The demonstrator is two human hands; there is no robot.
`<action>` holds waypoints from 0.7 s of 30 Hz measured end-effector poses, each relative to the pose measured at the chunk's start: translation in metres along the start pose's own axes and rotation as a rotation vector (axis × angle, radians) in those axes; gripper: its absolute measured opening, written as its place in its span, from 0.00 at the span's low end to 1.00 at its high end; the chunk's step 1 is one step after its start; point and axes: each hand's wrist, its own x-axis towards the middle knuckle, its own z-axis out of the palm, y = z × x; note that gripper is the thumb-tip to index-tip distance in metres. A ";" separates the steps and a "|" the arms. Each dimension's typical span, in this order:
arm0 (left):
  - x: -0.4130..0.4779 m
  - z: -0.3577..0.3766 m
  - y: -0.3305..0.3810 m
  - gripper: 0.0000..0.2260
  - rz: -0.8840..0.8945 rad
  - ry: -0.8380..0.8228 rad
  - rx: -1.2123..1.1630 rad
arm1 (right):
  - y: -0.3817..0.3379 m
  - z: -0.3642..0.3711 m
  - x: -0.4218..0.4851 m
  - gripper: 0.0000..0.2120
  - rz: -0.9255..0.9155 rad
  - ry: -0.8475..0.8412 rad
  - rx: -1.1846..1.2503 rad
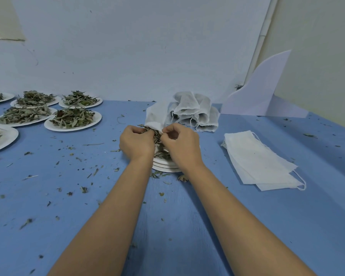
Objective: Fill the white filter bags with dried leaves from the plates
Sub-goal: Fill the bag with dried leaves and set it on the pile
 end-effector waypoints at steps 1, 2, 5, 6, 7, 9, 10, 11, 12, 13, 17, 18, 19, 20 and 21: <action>0.000 0.002 -0.001 0.13 -0.042 -0.034 -0.069 | 0.000 0.000 0.001 0.05 0.005 0.014 -0.006; -0.001 0.003 -0.002 0.13 -0.091 -0.082 -0.156 | 0.001 -0.001 0.002 0.06 0.009 0.029 -0.016; -0.002 0.004 -0.002 0.11 -0.154 -0.245 -0.289 | 0.004 -0.006 0.007 0.07 0.052 0.074 -0.001; -0.002 0.004 -0.001 0.10 -0.142 -0.291 -0.271 | 0.005 -0.008 0.009 0.07 0.082 0.087 0.032; -0.001 0.004 0.002 0.09 -0.127 -0.334 -0.242 | 0.006 -0.011 0.011 0.07 0.111 0.101 0.074; -0.001 0.003 0.008 0.05 -0.108 -0.412 -0.217 | 0.006 -0.014 0.015 0.07 0.161 0.136 0.131; -0.001 0.003 0.011 0.04 -0.116 -0.448 -0.230 | 0.006 -0.014 0.016 0.07 0.181 0.149 0.139; -0.002 0.002 0.014 0.02 -0.138 -0.478 -0.257 | 0.006 -0.014 0.017 0.07 0.199 0.158 0.149; -0.003 0.001 0.016 0.03 -0.161 -0.503 -0.283 | 0.007 -0.014 0.018 0.07 0.214 0.166 0.162; -0.003 0.000 0.017 0.04 -0.169 -0.527 -0.290 | 0.009 -0.014 0.018 0.07 0.234 0.173 0.179; -0.004 -0.005 0.010 0.05 -0.069 -0.584 -0.192 | 0.013 -0.015 0.020 0.06 0.312 0.180 0.250; -0.005 -0.006 0.009 0.05 -0.045 -0.566 -0.167 | 0.012 -0.015 0.020 0.06 0.308 0.175 0.250; -0.005 -0.006 0.008 0.05 -0.020 -0.536 -0.142 | 0.011 -0.014 0.020 0.06 0.297 0.170 0.237; -0.005 -0.007 0.008 0.06 0.004 -0.503 -0.118 | 0.010 -0.014 0.019 0.06 0.283 0.164 0.215; -0.005 -0.007 0.008 0.06 0.026 -0.474 -0.094 | 0.009 -0.014 0.018 0.06 0.271 0.160 0.193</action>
